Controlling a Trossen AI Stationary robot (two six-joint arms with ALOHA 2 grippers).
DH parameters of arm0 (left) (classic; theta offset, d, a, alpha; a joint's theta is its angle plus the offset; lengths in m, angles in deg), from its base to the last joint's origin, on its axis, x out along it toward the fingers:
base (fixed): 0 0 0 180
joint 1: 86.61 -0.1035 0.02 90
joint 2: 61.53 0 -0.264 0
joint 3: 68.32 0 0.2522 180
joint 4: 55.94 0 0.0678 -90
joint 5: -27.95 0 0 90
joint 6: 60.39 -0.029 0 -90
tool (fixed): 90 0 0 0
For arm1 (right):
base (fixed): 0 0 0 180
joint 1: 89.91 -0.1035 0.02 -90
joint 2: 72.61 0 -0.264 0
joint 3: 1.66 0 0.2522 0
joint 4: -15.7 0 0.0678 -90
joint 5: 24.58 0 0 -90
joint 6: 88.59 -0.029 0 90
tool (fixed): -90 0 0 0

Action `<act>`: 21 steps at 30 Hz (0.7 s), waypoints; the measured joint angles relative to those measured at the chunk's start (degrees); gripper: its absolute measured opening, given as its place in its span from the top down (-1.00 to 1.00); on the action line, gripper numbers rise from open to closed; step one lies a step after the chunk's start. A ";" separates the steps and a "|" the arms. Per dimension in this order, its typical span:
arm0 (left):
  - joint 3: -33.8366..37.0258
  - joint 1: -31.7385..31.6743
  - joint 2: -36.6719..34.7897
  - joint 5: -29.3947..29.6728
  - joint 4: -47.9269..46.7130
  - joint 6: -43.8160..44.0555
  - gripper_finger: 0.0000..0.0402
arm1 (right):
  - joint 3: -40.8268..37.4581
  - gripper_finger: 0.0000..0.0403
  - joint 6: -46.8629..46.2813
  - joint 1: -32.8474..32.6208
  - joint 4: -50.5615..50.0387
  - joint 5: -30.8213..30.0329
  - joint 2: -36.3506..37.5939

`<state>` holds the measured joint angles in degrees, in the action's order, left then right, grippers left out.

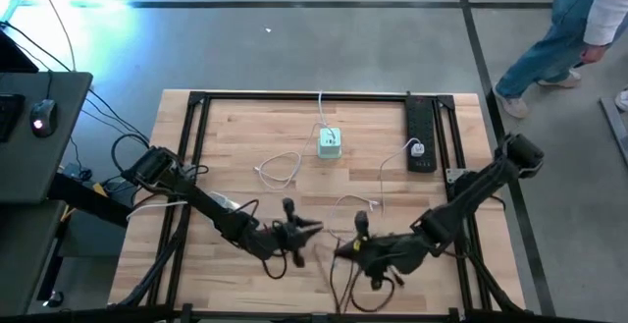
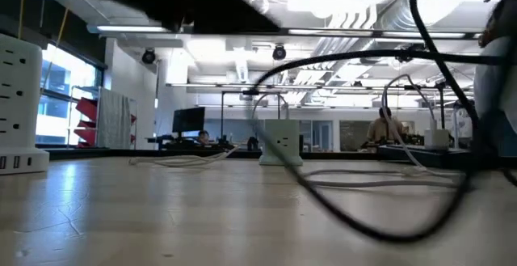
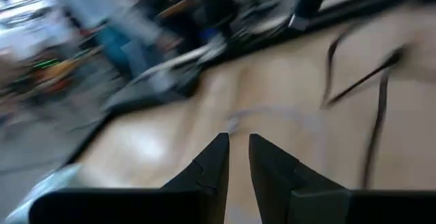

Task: Insert USB
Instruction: Insert the black USB cable into the left white outlet extension

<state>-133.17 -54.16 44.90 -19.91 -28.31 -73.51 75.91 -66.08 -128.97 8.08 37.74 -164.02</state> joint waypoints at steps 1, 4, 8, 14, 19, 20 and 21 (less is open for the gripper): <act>0.00 0.07 0.00 -2.80 0.81 -0.03 0.82 | 0.00 1.00 0.72 0.02 1.66 1.37 -0.52; 0.00 0.96 0.02 -4.71 2.97 -0.24 0.80 | 0.00 1.00 2.11 0.25 6.48 4.58 -2.41; 0.00 1.78 0.04 -6.15 4.63 -0.68 0.75 | 0.00 1.00 2.37 0.35 11.07 6.48 -5.55; 0.00 1.38 0.02 -15.35 6.54 -2.09 0.62 | -0.02 1.00 2.17 0.45 13.80 5.99 -8.85; 0.00 0.40 0.02 -21.62 6.32 -0.77 0.51 | -0.02 1.00 1.99 0.52 13.63 4.08 -9.27; 0.00 0.15 0.02 -23.01 6.29 -0.32 0.50 | -0.02 1.00 2.04 0.60 13.71 4.08 -9.27; 0.00 0.00 0.02 -24.41 6.06 0.27 0.49 | -0.02 1.00 2.14 0.70 13.64 4.12 -9.27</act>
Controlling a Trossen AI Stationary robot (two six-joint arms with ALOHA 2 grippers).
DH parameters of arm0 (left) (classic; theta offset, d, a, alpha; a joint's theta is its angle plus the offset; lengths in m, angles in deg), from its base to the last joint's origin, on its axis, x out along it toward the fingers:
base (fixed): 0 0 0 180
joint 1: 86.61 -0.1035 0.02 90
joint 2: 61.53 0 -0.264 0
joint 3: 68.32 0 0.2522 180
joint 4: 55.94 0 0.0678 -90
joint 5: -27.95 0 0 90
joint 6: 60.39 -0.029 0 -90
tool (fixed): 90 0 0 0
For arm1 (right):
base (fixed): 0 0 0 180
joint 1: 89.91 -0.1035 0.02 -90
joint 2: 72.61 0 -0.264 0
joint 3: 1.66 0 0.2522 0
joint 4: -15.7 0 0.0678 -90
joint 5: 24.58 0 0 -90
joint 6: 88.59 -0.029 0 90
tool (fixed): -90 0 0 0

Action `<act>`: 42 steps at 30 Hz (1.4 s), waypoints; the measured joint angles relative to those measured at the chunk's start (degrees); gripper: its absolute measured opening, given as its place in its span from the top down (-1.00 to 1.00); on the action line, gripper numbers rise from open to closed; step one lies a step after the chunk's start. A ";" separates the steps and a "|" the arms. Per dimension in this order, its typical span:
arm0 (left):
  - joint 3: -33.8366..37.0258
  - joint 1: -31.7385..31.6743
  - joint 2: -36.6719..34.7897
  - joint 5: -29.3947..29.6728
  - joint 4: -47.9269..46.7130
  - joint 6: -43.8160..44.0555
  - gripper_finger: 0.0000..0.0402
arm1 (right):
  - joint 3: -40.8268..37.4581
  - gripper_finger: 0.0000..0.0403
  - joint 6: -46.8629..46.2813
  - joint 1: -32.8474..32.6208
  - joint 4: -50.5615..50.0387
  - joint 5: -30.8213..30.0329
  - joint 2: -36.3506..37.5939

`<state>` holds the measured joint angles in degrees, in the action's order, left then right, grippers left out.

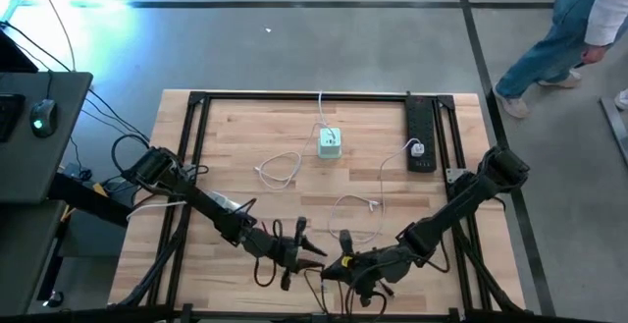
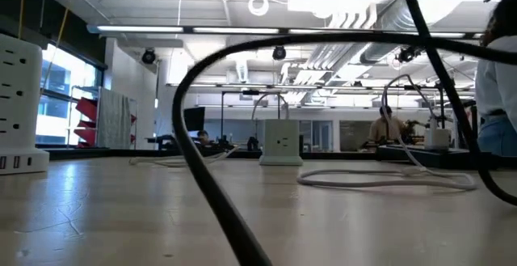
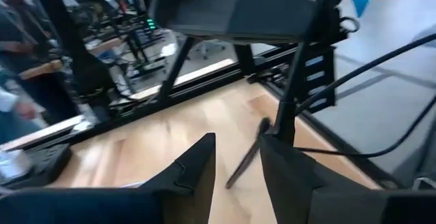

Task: Insert USB
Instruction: Insert the black USB cable into the left white outlet extension

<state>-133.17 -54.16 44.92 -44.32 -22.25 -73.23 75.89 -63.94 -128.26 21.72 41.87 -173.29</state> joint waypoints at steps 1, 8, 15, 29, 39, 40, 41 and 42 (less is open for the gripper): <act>0.00 -0.25 0.00 -1.63 -0.57 0.51 0.49 | 0.00 1.00 0.04 0.12 -0.12 0.00 0.00; 0.00 -0.61 0.02 -9.61 -5.50 3.23 0.48 | 0.00 1.00 -0.16 0.45 -1.81 0.17 0.02; 0.00 -0.52 0.04 -13.36 -4.67 4.84 0.48 | 0.02 1.00 -2.58 0.45 -4.50 3.97 0.09; 0.00 -1.47 0.04 -18.77 -6.88 10.84 0.48 | 0.11 1.00 -3.07 0.02 -11.95 -0.62 0.48; 0.00 -4.13 0.04 -18.52 -14.41 13.66 0.48 | 0.11 1.00 -20.74 2.52 -33.90 -6.98 0.94; 0.00 -4.41 0.04 -18.33 -15.40 14.05 0.48 | 0.09 1.00 -23.01 3.14 -36.22 -7.57 0.94; 0.00 -4.56 0.04 -17.87 -16.38 14.55 0.48 | -0.13 1.00 -24.65 3.61 -37.70 -8.66 0.94; 0.00 -4.76 0.04 -17.29 -17.22 14.99 0.48 | -0.43 1.00 -25.56 3.99 -38.83 -10.16 0.94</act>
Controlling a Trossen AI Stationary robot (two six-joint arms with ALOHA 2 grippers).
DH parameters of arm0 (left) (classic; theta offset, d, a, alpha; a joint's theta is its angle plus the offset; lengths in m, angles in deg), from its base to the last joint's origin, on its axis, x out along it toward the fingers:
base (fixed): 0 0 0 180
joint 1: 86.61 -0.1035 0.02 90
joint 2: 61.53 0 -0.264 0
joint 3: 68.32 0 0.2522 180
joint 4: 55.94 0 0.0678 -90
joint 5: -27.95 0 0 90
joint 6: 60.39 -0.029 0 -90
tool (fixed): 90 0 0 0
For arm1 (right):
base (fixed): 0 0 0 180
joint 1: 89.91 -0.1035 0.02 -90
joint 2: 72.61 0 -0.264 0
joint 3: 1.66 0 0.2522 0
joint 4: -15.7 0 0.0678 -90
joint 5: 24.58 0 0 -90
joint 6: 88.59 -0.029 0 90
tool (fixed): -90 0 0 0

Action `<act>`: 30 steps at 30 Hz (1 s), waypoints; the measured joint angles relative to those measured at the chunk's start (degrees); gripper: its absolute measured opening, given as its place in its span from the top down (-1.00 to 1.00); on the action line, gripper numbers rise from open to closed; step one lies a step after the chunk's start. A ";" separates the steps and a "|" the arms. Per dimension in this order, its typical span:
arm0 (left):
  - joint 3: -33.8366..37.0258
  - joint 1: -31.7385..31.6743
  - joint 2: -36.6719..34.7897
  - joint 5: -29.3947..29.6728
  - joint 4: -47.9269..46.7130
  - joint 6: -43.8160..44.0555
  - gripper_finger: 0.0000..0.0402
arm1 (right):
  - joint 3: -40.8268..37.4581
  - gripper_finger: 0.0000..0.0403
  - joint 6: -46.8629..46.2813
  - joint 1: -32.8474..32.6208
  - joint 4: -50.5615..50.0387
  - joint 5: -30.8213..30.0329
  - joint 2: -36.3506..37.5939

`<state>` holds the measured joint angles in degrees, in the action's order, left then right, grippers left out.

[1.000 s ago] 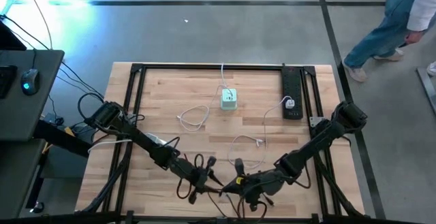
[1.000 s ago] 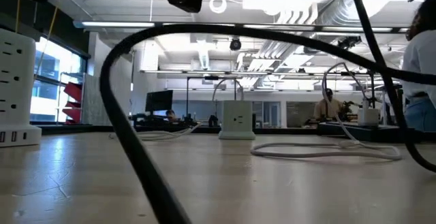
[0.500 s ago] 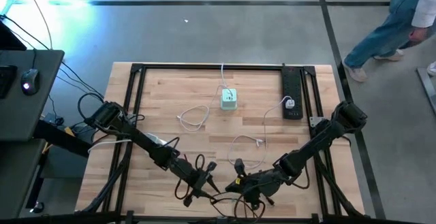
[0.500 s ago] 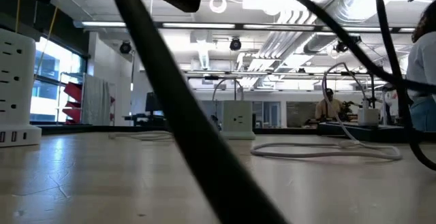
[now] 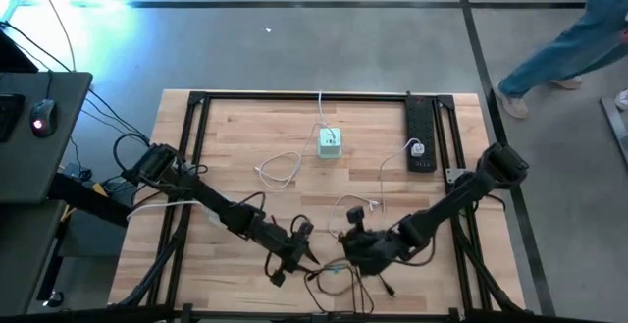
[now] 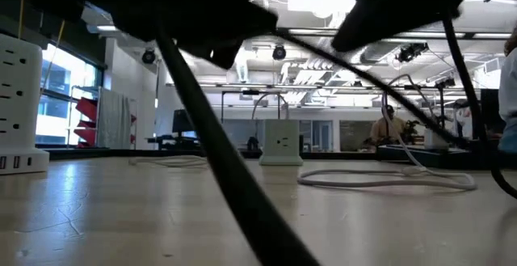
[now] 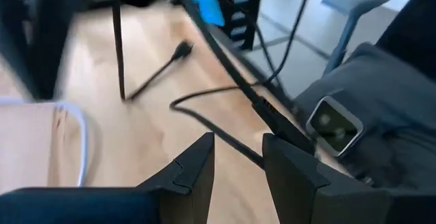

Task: Insert USB
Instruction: Insert the black USB cable into the left white outlet extension

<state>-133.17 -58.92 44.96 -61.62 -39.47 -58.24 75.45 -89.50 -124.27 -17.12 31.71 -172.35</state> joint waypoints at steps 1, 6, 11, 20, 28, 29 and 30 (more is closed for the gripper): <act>0.00 -0.04 0.00 0.56 -0.49 0.26 0.48 | -0.33 1.00 -0.66 0.32 -0.98 -1.75 0.00; 0.02 -0.02 0.00 2.09 -2.26 0.29 0.48 | -0.48 1.00 -7.34 1.82 -5.93 -6.88 2.35; 0.02 -0.02 0.00 2.20 -2.40 0.29 0.48 | -0.48 0.99 -9.62 3.36 -6.35 -1.32 8.54; 0.02 -0.02 0.00 2.44 -3.27 0.45 0.48 | -0.42 0.53 -14.41 7.47 2.64 22.50 10.01; 0.02 0.11 0.00 2.42 -3.74 0.81 0.48 | -0.44 -0.03 -12.16 11.98 11.05 41.29 0.33; 0.02 0.11 0.00 2.42 -3.97 0.83 0.48 | -0.44 -0.08 -12.32 12.46 11.41 42.13 -0.58; 0.02 0.14 0.00 2.42 -4.52 0.87 0.48 | -0.44 -0.11 -12.42 12.84 11.74 42.34 -1.43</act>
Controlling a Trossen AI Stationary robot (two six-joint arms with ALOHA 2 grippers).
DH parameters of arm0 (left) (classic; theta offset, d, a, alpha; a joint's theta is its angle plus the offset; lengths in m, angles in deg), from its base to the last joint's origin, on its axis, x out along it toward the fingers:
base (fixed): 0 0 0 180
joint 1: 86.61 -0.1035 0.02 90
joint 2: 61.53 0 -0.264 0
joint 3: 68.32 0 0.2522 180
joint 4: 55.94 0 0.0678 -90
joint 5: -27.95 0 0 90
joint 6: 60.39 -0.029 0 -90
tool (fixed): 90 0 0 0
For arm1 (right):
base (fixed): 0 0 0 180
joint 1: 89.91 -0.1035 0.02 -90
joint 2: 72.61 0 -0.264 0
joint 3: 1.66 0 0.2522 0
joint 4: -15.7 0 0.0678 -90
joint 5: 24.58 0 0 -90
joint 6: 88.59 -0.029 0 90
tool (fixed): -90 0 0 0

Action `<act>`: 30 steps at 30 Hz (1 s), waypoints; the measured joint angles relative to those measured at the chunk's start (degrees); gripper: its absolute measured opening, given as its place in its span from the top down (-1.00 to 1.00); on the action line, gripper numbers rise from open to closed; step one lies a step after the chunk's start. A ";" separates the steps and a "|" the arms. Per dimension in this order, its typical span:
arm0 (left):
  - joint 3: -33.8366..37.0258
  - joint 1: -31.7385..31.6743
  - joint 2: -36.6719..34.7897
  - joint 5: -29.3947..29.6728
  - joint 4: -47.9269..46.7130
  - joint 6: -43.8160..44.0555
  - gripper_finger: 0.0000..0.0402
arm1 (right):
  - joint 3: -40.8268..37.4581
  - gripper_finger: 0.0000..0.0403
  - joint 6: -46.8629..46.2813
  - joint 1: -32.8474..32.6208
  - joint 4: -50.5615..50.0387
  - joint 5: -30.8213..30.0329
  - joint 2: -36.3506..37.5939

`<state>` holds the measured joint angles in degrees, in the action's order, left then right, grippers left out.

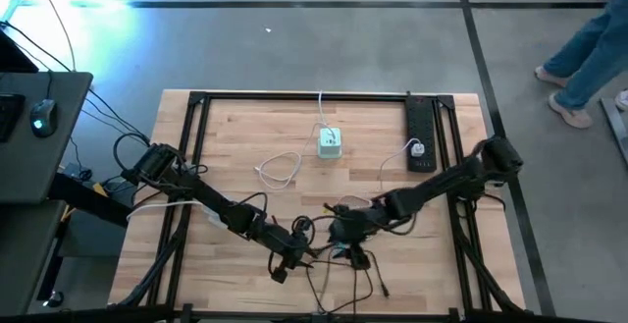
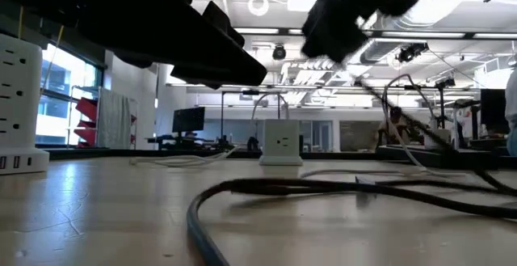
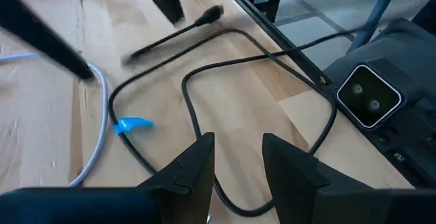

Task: Insert USB
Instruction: Insert the black USB cable into the left white outlet extension

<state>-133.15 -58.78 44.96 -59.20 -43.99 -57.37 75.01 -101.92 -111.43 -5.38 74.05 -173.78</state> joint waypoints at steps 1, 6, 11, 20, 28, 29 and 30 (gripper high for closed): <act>0.00 0.08 0.00 0.00 -0.72 0.30 0.48 | 0.00 -0.14 -0.04 0.29 0.16 -0.15 -0.88; 0.00 0.31 0.00 3.65 -6.81 3.12 0.48 | 0.00 -0.17 -0.12 1.03 0.43 -4.11 -4.66; 0.02 0.38 0.00 12.27 -10.84 5.38 0.48 | 0.00 -0.17 -0.03 0.16 2.77 -4.25 -8.79; 0.02 0.32 0.00 13.40 -10.96 5.38 0.48 | 0.17 0.04 1.63 -3.53 4.75 -16.48 -14.59; 0.02 0.32 0.00 13.49 -10.84 6.79 0.48 | 0.31 0.87 0.31 -4.69 5.28 -19.15 -16.64; 0.02 0.32 0.00 13.57 -10.84 7.78 0.48 | 0.29 0.93 0.52 -4.71 5.26 -19.48 -16.52; 0.02 0.32 0.08 14.00 -10.81 8.92 0.48 | 0.26 0.96 0.70 -5.07 5.08 -20.61 -16.35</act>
<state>-133.12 -58.47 45.04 -45.20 -54.80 -48.45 75.28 -101.22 -116.50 -0.30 53.44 -190.13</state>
